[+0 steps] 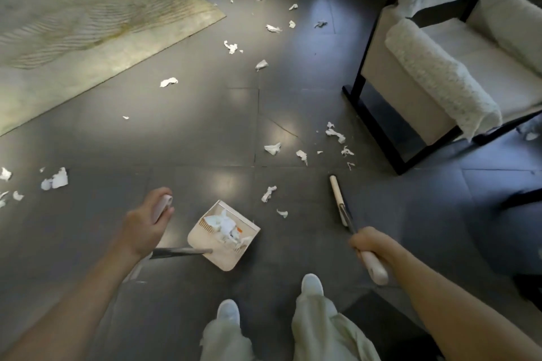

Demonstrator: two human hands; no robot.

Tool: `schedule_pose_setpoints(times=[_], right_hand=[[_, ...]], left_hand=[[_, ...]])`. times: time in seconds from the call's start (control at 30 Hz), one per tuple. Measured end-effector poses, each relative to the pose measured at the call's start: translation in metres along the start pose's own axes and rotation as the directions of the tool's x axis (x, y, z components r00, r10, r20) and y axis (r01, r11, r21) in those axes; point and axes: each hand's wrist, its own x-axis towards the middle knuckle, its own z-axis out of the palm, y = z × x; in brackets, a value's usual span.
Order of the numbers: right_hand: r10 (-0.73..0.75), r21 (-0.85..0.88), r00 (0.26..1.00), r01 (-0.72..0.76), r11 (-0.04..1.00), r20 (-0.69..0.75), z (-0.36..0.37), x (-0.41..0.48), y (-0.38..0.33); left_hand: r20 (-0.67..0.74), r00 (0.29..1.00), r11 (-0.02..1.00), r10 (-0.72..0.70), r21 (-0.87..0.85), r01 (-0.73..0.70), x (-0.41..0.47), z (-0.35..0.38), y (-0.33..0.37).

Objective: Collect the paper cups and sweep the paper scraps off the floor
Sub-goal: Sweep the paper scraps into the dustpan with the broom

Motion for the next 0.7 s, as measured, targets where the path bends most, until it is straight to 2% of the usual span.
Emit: schedule_pose_setpoints(times=[0.1,0.23,0.27,0.37,0.47,0.57,0.7], right_hand=[[-0.016,-0.011,0.999,0.016,1.0,0.038,0.037,-0.019,-0.034],[-0.027,-0.005,0.997,0.027,1.0,0.068,0.084,-0.032,-0.069],[-0.025,0.035,0.997,0.023,0.999,0.066,0.091,-0.032,-0.073],[0.01,0.321,0.995,-0.043,0.946,0.104,0.098,-0.029,-0.076],[0.02,0.454,0.99,-0.08,0.888,0.136,0.085,-0.045,-0.077],[-0.033,0.382,0.996,-0.001,0.924,0.083,0.076,-0.06,-0.085],[-0.147,0.016,0.988,0.148,0.989,-0.042,0.081,-0.046,-0.106]], left_hand=[[0.061,0.998,1.0,0.005,0.02,-0.006,0.0,-0.015,-0.022],[0.074,0.996,0.999,0.042,-0.017,-0.041,-0.003,-0.032,-0.047],[0.083,0.996,0.999,0.04,-0.018,-0.039,-0.005,-0.035,-0.052],[0.134,0.991,1.0,0.004,-0.017,-0.002,-0.009,-0.042,-0.068],[0.171,0.985,1.0,-0.01,-0.018,0.013,-0.009,-0.047,-0.082],[0.191,0.982,1.0,-0.006,-0.025,0.011,-0.009,-0.047,-0.09],[0.218,0.976,1.0,-0.01,-0.014,0.013,-0.002,-0.045,-0.1]])
